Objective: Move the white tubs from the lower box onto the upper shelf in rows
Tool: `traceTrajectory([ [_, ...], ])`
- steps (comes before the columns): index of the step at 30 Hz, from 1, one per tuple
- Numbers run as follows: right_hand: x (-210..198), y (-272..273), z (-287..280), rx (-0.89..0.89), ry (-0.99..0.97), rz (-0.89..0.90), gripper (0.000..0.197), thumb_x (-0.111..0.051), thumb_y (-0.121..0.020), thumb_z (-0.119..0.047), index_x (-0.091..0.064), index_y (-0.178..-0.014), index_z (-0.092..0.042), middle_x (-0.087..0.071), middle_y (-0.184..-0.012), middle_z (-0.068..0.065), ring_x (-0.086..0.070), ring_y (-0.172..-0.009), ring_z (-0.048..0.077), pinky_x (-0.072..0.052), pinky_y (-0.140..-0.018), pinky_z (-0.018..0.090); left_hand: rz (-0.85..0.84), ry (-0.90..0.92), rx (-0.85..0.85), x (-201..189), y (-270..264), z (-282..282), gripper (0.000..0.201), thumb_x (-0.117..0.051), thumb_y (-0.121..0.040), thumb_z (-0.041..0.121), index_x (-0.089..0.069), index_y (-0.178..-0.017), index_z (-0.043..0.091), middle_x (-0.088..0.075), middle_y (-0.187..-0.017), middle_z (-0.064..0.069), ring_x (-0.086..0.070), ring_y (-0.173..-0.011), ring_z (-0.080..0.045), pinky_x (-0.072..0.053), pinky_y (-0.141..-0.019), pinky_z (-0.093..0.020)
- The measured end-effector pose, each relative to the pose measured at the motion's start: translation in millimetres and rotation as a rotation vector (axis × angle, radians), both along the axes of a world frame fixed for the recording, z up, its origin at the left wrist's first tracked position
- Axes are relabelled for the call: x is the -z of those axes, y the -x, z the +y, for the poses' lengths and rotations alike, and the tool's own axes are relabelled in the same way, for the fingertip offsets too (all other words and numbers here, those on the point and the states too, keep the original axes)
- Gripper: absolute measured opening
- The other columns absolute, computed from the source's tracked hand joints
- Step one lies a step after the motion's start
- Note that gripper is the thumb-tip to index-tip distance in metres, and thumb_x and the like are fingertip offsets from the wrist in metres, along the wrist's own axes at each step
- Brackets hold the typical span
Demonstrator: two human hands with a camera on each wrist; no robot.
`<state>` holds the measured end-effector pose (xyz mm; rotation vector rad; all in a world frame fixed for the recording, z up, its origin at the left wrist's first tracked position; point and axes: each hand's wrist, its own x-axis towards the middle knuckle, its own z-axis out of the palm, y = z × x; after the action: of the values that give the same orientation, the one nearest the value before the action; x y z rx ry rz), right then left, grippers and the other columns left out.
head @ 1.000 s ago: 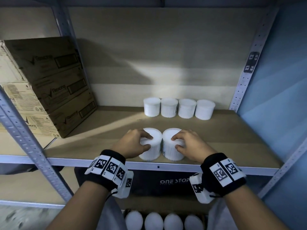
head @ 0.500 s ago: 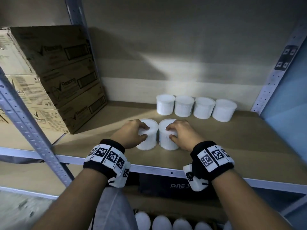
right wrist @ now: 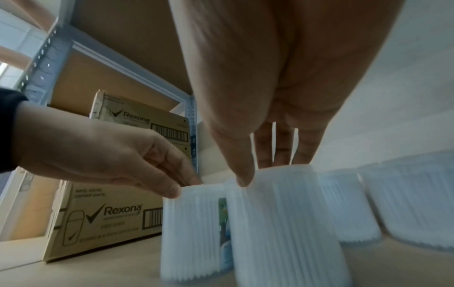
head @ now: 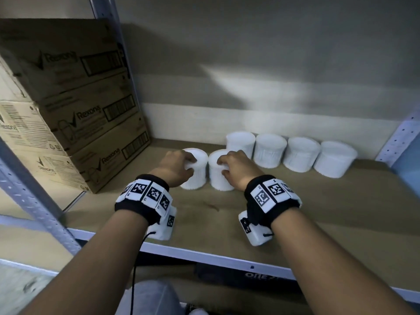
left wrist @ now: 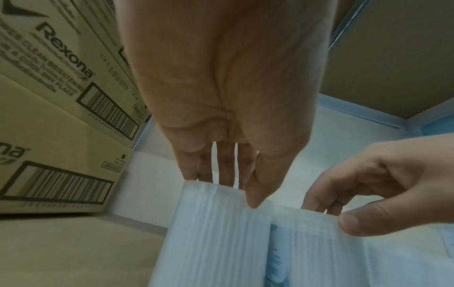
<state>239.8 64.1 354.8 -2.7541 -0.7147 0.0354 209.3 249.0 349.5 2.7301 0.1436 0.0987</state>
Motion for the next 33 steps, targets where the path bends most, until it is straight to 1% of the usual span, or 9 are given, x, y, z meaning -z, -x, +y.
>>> traceTrajectory([
  [2, -0.1, -8.9, 8.9, 0.003, 0.006, -0.015, 0.038, -0.045, -0.094, -0.005, -0.055, -0.13, -0.013, -0.051, -0.13, 0.013, -0.042, -0.126, 0.026, -0.039, -0.099, 0.032, -0.029, -0.014, 0.003, 0.0, -10.2, 5.2, 0.04, -0.06, -0.086, 0.019, -0.06, -0.127, 0.022, -0.057, -0.137, -0.005, -0.054, -0.124, -0.023, -0.043, -0.103, -0.031],
  [6, -2.0, -27.0, 24.7, 0.001, 0.005, -0.013, 0.036, -0.045, -0.092, 0.0, -0.057, -0.125, -0.008, -0.052, -0.125, 0.018, -0.047, -0.12, 0.029, -0.043, -0.098, 0.034, -0.072, -0.036, -0.006, 0.5, -28.5, 15.6, 0.04, -0.061, -0.085, 0.017, -0.062, -0.125, 0.02, -0.059, -0.135, -0.005, -0.056, -0.123, -0.023, -0.042, -0.102, -0.03],
  [11, -0.7, -47.2, 40.6, -0.017, 0.006, -0.051, 0.037, -0.044, -0.092, 0.0, -0.055, -0.126, -0.009, -0.053, -0.127, 0.015, -0.046, -0.121, 0.028, -0.039, -0.097, 0.027, -0.092, -0.049, -0.013, 0.2, -48.3, 28.9, 0.039, -0.06, -0.087, 0.017, -0.062, -0.125, 0.017, -0.059, -0.134, -0.004, -0.053, -0.125, -0.022, -0.04, -0.104, -0.029],
  [16, -5.5, -65.1, 49.7, -0.015, 0.019, -0.065, 0.039, -0.042, -0.094, 0.0, -0.052, -0.131, -0.009, -0.052, -0.131, 0.016, -0.048, -0.121, 0.03, -0.036, -0.1, 0.028, -0.098, -0.047, -0.013, -0.1, -72.2, 39.3, 0.036, -0.06, -0.088, 0.018, -0.062, -0.124, 0.015, -0.061, -0.131, -0.005, -0.055, -0.123, -0.023, -0.041, -0.104, -0.029],
  [21, -7.3, -79.9, 54.8, -0.002, 0.032, -0.071, 0.039, -0.04, -0.095, -0.003, -0.051, -0.132, -0.007, -0.051, -0.132, 0.019, -0.047, -0.121, 0.033, -0.035, -0.103, 0.032, -0.124, -0.052, -0.024, 3.0, -93.6, 39.2, 0.038, -0.058, -0.088, 0.019, -0.062, -0.126, 0.017, -0.062, -0.13, -0.008, -0.056, -0.121, -0.027, -0.044, -0.103, -0.032],
  [25, -10.1, -85.5, 53.3, 0.005, 0.025, -0.07, 0.039, -0.043, -0.094, -0.004, -0.052, -0.132, -0.008, -0.052, -0.132, 0.019, -0.05, -0.122, 0.033, -0.035, -0.106, 0.032, -0.158, -0.031, -0.028, 7.9, -102.2, 34.6, 0.039, -0.056, -0.09, 0.016, -0.06, -0.128, 0.013, -0.06, -0.133, -0.009, -0.054, -0.123, -0.028, -0.041, -0.105, -0.031],
  [27, -10.4, -85.0, 51.0, 0.011, 0.001, -0.054, 0.038, -0.044, -0.093, -0.003, -0.055, -0.13, -0.006, -0.054, -0.131, 0.017, -0.052, -0.121, 0.031, -0.036, -0.104, 0.029, -0.155, -0.016, -0.025, 8.4, -103.5, 34.7, 0.039, -0.055, -0.091, 0.016, -0.058, -0.129, 0.012, -0.059, -0.134, -0.009, -0.053, -0.125, -0.027, -0.039, -0.106, -0.03],
  [29, -7.7, -83.3, 47.6, 0.016, -0.053, -0.062, 0.039, -0.049, -0.092, -0.006, -0.056, -0.13, -0.008, -0.054, -0.134, 0.014, -0.049, -0.125, 0.028, -0.036, -0.104, 0.027, -0.124, 0.011, -0.02, 8.4, -101.5, 35.7, 0.042, -0.056, -0.091, 0.019, -0.054, -0.133, 0.012, -0.056, -0.137, -0.009, -0.051, -0.127, -0.026, -0.038, -0.108, -0.03],
  [33, -4.2, -76.9, 31.9, 0.072, -0.124, -0.064, 0.049, -0.053, -0.09, -0.017, -0.046, -0.138, -0.012, -0.046, -0.142, 0.011, -0.038, -0.132, 0.028, -0.036, -0.11, 0.037, -0.108, 0.042, -0.014, 9.1, -87.8, 31.6, 0.053, -0.061, -0.089, 0.022, -0.046, -0.139, 0.014, -0.042, -0.148, -0.007, -0.039, -0.137, -0.024, -0.03, -0.115, -0.036],
])
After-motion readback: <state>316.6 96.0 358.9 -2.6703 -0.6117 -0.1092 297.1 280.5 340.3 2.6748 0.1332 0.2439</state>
